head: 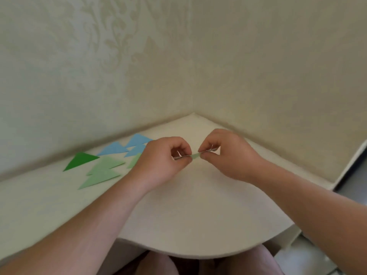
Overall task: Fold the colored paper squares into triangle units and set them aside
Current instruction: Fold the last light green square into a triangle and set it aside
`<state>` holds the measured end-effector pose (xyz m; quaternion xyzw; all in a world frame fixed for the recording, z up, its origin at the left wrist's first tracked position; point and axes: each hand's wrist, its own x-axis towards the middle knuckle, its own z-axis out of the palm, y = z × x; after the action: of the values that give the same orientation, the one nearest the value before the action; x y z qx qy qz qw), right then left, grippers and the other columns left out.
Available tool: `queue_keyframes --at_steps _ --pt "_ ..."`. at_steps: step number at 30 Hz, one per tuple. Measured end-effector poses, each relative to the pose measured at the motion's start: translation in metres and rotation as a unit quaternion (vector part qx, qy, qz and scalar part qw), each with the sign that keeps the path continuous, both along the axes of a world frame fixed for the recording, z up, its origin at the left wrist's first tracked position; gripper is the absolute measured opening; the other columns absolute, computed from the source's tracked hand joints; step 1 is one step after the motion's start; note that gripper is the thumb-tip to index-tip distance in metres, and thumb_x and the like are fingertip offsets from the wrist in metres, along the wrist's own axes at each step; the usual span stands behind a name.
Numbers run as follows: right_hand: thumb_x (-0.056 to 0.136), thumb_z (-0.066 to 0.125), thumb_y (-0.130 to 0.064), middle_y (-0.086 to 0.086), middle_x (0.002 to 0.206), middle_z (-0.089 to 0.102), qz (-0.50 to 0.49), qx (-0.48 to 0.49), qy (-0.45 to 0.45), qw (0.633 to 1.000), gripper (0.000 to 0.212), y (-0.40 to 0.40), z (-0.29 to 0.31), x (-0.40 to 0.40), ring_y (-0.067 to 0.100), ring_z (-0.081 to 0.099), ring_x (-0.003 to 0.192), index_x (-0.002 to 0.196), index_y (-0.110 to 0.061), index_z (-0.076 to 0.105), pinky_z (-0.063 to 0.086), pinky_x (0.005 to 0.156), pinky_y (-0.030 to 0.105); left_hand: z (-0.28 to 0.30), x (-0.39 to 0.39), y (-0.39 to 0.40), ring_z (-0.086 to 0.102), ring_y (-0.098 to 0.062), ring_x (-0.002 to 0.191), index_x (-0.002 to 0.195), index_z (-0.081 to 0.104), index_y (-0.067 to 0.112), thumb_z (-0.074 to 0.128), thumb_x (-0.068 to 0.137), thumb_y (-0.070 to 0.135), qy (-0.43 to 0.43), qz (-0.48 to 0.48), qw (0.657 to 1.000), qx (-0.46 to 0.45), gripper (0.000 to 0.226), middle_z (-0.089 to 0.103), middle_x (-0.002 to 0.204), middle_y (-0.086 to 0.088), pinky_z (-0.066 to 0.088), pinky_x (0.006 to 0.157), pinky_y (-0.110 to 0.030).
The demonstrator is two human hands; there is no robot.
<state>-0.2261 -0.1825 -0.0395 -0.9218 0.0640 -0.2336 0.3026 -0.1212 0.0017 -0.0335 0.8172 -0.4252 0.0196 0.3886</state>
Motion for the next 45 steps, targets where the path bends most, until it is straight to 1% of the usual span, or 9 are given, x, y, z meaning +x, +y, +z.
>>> queue_keyframes --at_steps 3,7,11,16,18,21,31,37,45 --pt "0.093 0.073 -0.022 -0.018 0.096 0.060 0.039 -0.118 -0.035 0.992 0.012 0.010 -0.026 -0.012 0.012 0.056 0.090 0.099 -0.030 0.079 0.048 0.079 0.030 -0.011 -0.003 0.024 0.064 -0.001 0.080 0.082 0.077 0.030 0.081 0.083 0.012 -0.114 -0.040 0.993 0.003 0.018 0.070 0.082 0.018 0.048 0.073 -0.014" --pt "0.099 0.044 -0.043 -0.017 0.118 0.061 0.093 -0.200 0.089 0.971 0.036 0.020 -0.041 -0.030 0.018 0.053 0.102 0.121 -0.036 0.071 0.051 0.087 0.043 -0.036 -0.005 0.057 0.064 0.002 0.094 0.099 0.081 0.030 0.073 0.088 0.015 -0.194 -0.078 0.973 0.095 0.020 0.074 0.102 0.019 0.049 0.088 -0.019" --pt "0.099 0.051 -0.051 -0.015 0.143 0.051 0.081 -0.184 0.149 0.968 0.047 0.023 -0.031 -0.052 0.015 0.046 0.129 0.142 -0.032 0.057 0.038 0.111 0.033 -0.040 -0.016 0.080 0.054 0.000 0.118 0.125 0.074 0.033 0.053 0.093 0.041 -0.175 -0.081 0.969 0.155 0.040 0.065 0.129 0.021 0.038 0.106 -0.016" --pt "0.085 0.019 -0.080 -0.019 0.149 0.026 0.042 -0.218 0.222 0.949 0.081 0.049 -0.025 -0.072 0.015 0.028 0.134 0.154 -0.040 0.032 0.037 0.112 0.042 -0.037 -0.039 0.089 0.039 0.002 0.124 0.139 0.061 0.037 0.040 0.090 0.064 -0.127 -0.015 0.980 0.153 0.060 0.046 0.134 0.025 0.026 0.106 -0.009" --pt "0.082 0.012 -0.083 -0.019 0.152 0.018 0.042 -0.233 0.249 0.939 0.086 0.065 -0.023 -0.073 0.017 0.023 0.137 0.156 -0.040 0.022 0.031 0.114 0.042 -0.039 -0.049 0.085 0.034 -0.002 0.127 0.146 0.053 0.035 0.034 0.091 0.069 -0.138 -0.018 0.971 0.196 0.067 0.041 0.138 0.023 0.029 0.112 -0.020" --pt "0.083 0.004 -0.084 -0.019 0.153 0.017 0.044 -0.249 0.256 0.933 0.086 0.078 -0.021 -0.069 0.020 0.023 0.136 0.155 -0.041 0.023 0.030 0.113 0.044 -0.039 -0.055 0.081 0.029 -0.009 0.131 0.153 0.042 0.035 0.021 0.092 0.073 -0.184 0.015 0.942 0.281 0.074 0.039 0.144 0.020 0.030 0.112 -0.033" --pt "0.092 0.019 -0.079 -0.011 0.156 0.026 0.087 -0.273 0.247 0.926 0.078 0.114 -0.022 0.016 0.030 0.029 0.134 0.149 -0.029 0.037 0.031 0.107 0.053 -0.038 -0.014 0.119 0.032 -0.018 0.134 0.157 0.031 0.040 -0.001 0.084 0.072 -0.166 0.147 0.902 0.370 0.086 0.036 0.151 0.020 0.032 0.108 -0.039" --pt "0.091 0.021 -0.083 -0.010 0.158 0.025 0.096 -0.288 0.263 0.916 0.081 0.120 -0.022 0.043 0.031 0.029 0.135 0.147 -0.027 0.039 0.032 0.105 0.053 -0.045 -0.009 0.125 0.028 -0.020 0.139 0.157 0.030 0.039 -0.002 0.085 0.065 -0.136 0.185 0.909 0.348 0.083 0.030 0.159 0.019 0.028 0.112 -0.040" --pt "0.091 0.022 -0.083 -0.014 0.161 0.023 0.097 -0.262 0.256 0.926 0.083 0.118 -0.025 0.041 0.028 0.025 0.140 0.152 -0.028 0.034 0.029 0.110 0.052 -0.046 -0.009 0.126 0.029 -0.019 0.132 0.157 0.032 0.037 0.003 0.089 0.066 -0.129 0.185 0.913 0.339 0.079 0.031 0.153 0.017 0.029 0.112 -0.039"
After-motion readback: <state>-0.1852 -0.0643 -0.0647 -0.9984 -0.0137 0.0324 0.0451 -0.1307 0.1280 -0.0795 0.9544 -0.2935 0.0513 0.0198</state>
